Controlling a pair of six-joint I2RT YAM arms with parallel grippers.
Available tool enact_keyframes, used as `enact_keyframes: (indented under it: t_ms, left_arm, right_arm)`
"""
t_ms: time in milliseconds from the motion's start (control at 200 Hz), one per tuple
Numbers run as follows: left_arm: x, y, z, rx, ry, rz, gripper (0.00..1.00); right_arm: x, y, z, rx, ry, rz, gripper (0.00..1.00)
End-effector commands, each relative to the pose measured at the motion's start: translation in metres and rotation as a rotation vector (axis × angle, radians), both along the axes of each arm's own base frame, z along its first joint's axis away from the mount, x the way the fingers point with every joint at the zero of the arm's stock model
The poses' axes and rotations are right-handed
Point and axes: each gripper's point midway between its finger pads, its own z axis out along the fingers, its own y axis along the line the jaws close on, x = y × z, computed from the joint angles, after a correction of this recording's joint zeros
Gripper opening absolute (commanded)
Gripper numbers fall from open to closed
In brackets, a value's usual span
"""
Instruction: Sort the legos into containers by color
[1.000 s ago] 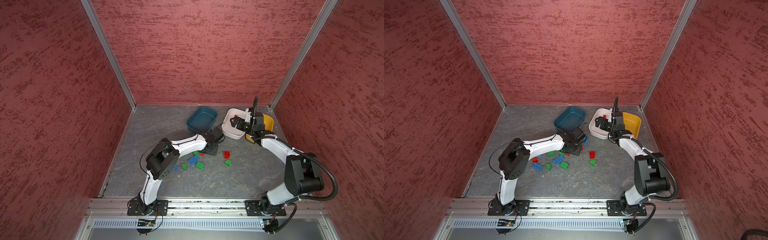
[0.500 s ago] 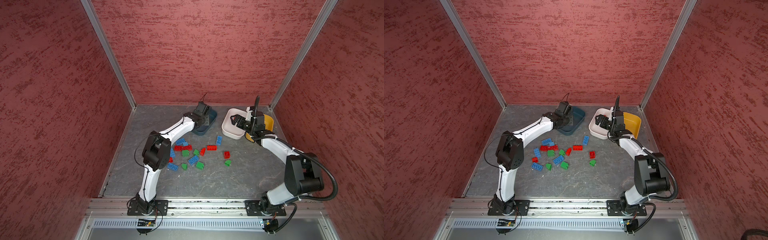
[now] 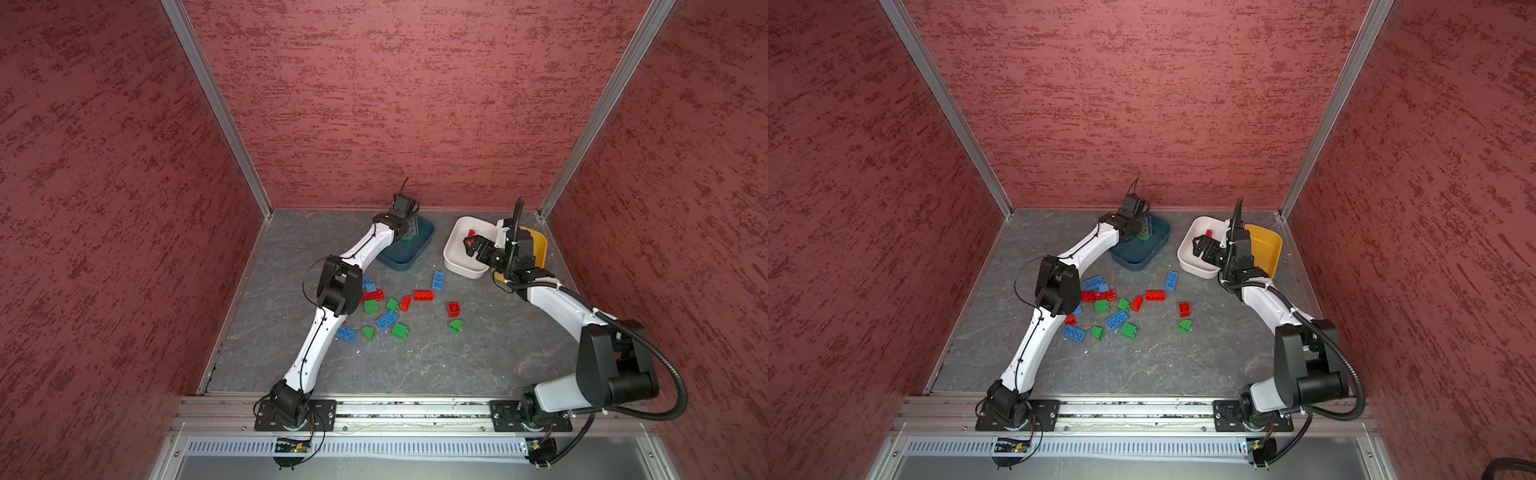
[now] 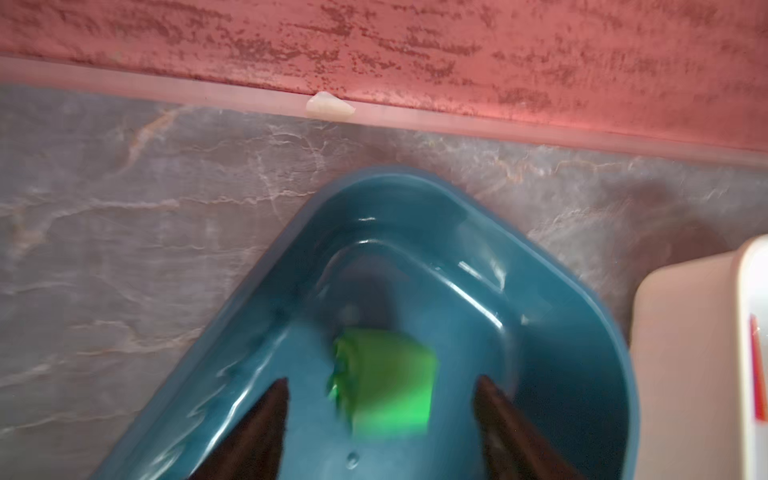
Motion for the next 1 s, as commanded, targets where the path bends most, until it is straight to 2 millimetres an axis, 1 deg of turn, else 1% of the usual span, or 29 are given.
enact_keyframes:
  t_ms: [0, 10, 50, 75, 80, 135, 195, 255, 306, 311, 431, 506, 666, 796, 862, 917, 997]
  left_arm:
    - [-0.011, -0.011, 0.036, -0.027, -0.023, -0.067, 0.85]
    - [-0.012, -0.012, 0.04, -0.029, -0.027, -0.073, 0.86]
    - [-0.019, -0.014, 0.044, -0.022, -0.026, -0.092, 0.89]
    - [-0.023, -0.015, 0.05, -0.016, -0.036, -0.102, 0.9]
    - [-0.024, -0.015, 0.048, -0.012, -0.034, -0.104, 0.91]
    - [-0.034, -0.017, 0.055, 0.017, -0.052, -0.116, 0.96]
    - [-0.047, -0.018, 0.059, 0.042, -0.054, -0.133, 1.0]
    - [-0.061, -0.023, 0.065, 0.048, -0.059, -0.16, 0.99]
    - [-0.075, -0.03, 0.071, 0.044, -0.068, -0.205, 0.99]
    - [-0.076, -0.031, 0.074, 0.039, -0.076, -0.21, 0.99]
    - [-0.117, -0.051, 0.078, 0.066, -0.102, -0.324, 0.99]
    - [-0.144, -0.064, 0.075, 0.09, -0.101, -0.383, 0.99]
    - [-0.204, -0.086, 0.058, 0.123, -0.059, -0.5, 0.99]
    - [-0.26, -0.105, 0.036, 0.088, 0.039, -0.604, 1.0]
    - [-0.285, -0.111, 0.025, 0.079, 0.096, -0.655, 1.0]
    - [-0.306, -0.117, 0.019, 0.082, 0.134, -0.704, 0.95]
    - [-0.329, -0.124, 0.009, 0.092, 0.179, -0.767, 0.9]
  right_arm:
    - [-0.003, 0.003, 0.016, 0.013, -0.053, 0.012, 0.99]
    - [-0.003, 0.003, 0.016, 0.013, -0.052, 0.015, 0.99]
    - [-0.006, 0.004, 0.012, 0.013, -0.039, 0.02, 0.99]
    - [-0.007, 0.004, 0.01, 0.019, -0.034, 0.018, 0.99]
    - [-0.007, 0.004, 0.009, 0.02, -0.032, 0.018, 0.99]
    - [-0.011, 0.009, 0.007, 0.032, -0.03, 0.045, 0.99]
    - [-0.016, 0.014, 0.003, 0.044, -0.016, 0.075, 0.99]
    - [-0.023, 0.016, -0.007, 0.039, 0.018, 0.079, 0.99]
    - [-0.03, 0.012, -0.016, 0.026, 0.047, 0.06, 0.99]
    - [-0.03, 0.012, -0.016, 0.024, 0.05, 0.058, 0.99]
    - [-0.048, -0.004, -0.039, 0.001, 0.122, -0.028, 0.99]
    - [-0.057, -0.013, -0.045, 0.006, 0.139, -0.083, 0.99]
    - [-0.074, -0.028, -0.055, 0.03, 0.142, -0.179, 0.99]
    - [-0.087, -0.054, -0.068, 0.027, 0.191, -0.325, 0.99]
    - [-0.091, -0.063, -0.071, 0.03, 0.202, -0.369, 0.99]
    - [-0.092, -0.068, -0.071, 0.042, 0.201, -0.391, 0.99]
    - [-0.091, -0.068, -0.071, 0.051, 0.199, -0.391, 0.99]
